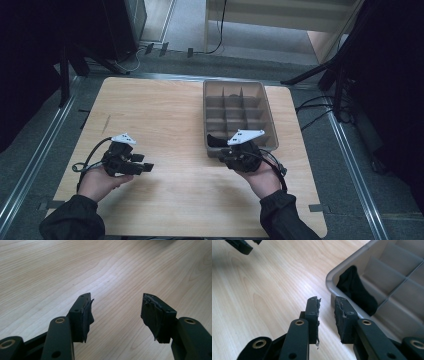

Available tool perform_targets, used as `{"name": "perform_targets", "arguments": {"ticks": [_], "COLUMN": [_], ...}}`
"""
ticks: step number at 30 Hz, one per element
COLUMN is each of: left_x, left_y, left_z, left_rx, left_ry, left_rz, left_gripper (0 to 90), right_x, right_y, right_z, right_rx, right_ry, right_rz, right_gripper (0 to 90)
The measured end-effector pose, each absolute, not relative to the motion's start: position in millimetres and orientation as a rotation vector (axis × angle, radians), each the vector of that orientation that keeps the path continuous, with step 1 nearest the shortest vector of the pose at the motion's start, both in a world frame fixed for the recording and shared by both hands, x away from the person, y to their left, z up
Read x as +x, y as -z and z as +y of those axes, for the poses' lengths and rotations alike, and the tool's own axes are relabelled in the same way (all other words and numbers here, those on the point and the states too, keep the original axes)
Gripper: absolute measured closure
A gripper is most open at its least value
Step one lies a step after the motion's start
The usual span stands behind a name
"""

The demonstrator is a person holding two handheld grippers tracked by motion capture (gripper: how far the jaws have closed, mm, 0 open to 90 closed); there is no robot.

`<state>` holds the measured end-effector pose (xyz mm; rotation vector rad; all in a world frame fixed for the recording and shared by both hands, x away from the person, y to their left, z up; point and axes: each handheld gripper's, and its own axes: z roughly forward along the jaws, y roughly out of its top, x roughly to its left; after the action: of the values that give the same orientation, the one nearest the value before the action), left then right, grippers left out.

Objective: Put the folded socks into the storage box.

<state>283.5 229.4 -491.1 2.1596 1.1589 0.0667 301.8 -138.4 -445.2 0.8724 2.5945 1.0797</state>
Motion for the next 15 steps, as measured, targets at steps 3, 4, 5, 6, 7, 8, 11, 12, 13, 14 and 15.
{"name": "perform_targets", "arguments": {"ticks": [3, 4, 5, 6, 7, 8, 11, 12, 13, 14, 15], "left_x": [282, 281, 280, 280, 279, 278, 276, 276, 276, 275, 275], "left_y": [490, 489, 489, 489, 489, 488, 488, 488, 488, 488, 488], "left_z": [223, 221, 219, 217, 215, 214, 209, 208, 207, 206, 205], "left_rx": [2.163, 2.166, 2.166, 2.171, 2.170, 2.177, 2.191, 2.191, 2.194, 2.186, 2.178], "left_ry": [-0.070, -0.072, -0.065, -0.066, -0.064, -0.063, -0.066, -0.066, -0.065, -0.064, -0.052], "left_rz": [1.139, 1.131, 1.127, 1.115, 1.105, 1.096, 1.081, 1.081, 1.080, 1.086, 1.093], "left_gripper": [40.6, 40.6, 40.5, 40.6, 40.6, 40.6, 40.0, 39.5, 38.9, 38.7, 38.2], "right_x": [298, 297, 295, 293, 291, 290, 285, 284, 283, 282, 281], "right_y": [448, 449, 451, 453, 455, 457, 461, 461, 462, 463, 464], "right_z": [-140, -141, -141, -141, -140, -140, -141, -141, -142, -143, -143], "right_rx": [0.868, 0.869, 0.866, 0.858, 0.866, 0.857, 0.835, 0.840, 0.838, 0.845, 0.852], "right_ry": [-1.090, -1.089, -1.077, -1.069, -1.062, -1.062, -1.064, -1.059, -1.063, -1.066, -1.075], "right_rz": [2.609, 2.617, 2.620, 2.624, 2.628, 2.631, 2.636, 2.636, 2.637, 2.641, 2.645], "right_gripper": [68.9, 66.9, 65.7, 65.1, 63.6, 62.3, 59.7, 58.9, 58.9, 58.9, 58.2]}}
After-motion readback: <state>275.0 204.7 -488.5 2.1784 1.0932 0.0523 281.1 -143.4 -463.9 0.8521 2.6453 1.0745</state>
